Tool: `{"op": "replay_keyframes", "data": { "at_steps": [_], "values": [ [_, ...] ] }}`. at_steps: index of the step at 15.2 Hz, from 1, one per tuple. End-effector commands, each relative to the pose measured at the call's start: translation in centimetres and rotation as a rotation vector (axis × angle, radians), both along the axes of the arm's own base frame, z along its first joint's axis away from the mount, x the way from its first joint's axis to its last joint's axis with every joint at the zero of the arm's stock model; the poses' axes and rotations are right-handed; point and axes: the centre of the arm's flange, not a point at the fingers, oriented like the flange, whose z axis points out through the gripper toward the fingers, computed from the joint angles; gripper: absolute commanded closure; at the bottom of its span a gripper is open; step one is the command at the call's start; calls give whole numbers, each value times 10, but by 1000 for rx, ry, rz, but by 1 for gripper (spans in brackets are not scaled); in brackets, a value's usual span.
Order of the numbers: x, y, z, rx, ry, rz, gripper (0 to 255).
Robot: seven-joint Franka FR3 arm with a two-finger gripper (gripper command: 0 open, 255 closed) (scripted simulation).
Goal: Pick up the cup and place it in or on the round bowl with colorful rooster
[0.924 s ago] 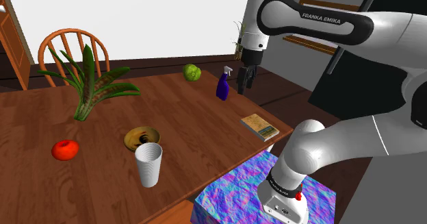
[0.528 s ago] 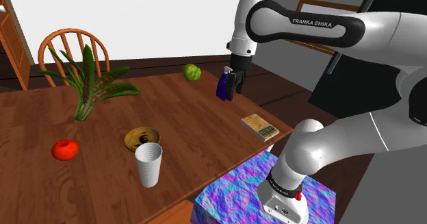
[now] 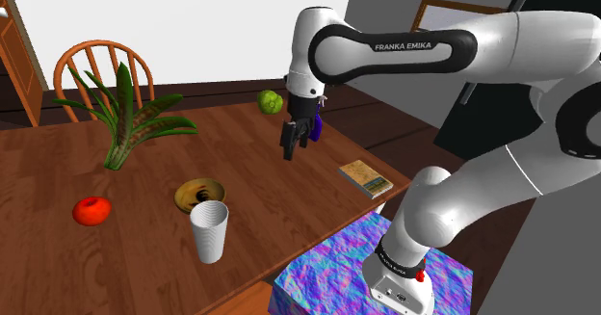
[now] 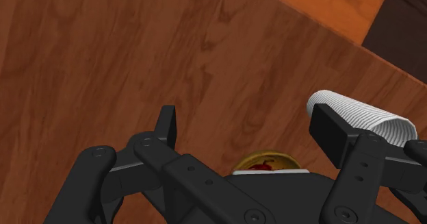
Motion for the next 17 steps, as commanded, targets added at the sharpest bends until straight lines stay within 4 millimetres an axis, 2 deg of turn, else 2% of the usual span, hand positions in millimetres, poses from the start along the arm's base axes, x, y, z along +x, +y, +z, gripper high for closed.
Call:
{"op": "replay_keyframes", "data": {
  "at_steps": [1, 16, 17],
  "values": [
    [7, 21, -13, 4, -7, 17, 0],
    [61, 190, -91, 26, -50, 143, 0],
    [61, 192, -91, 26, -50, 143, 0]
  ]
}}
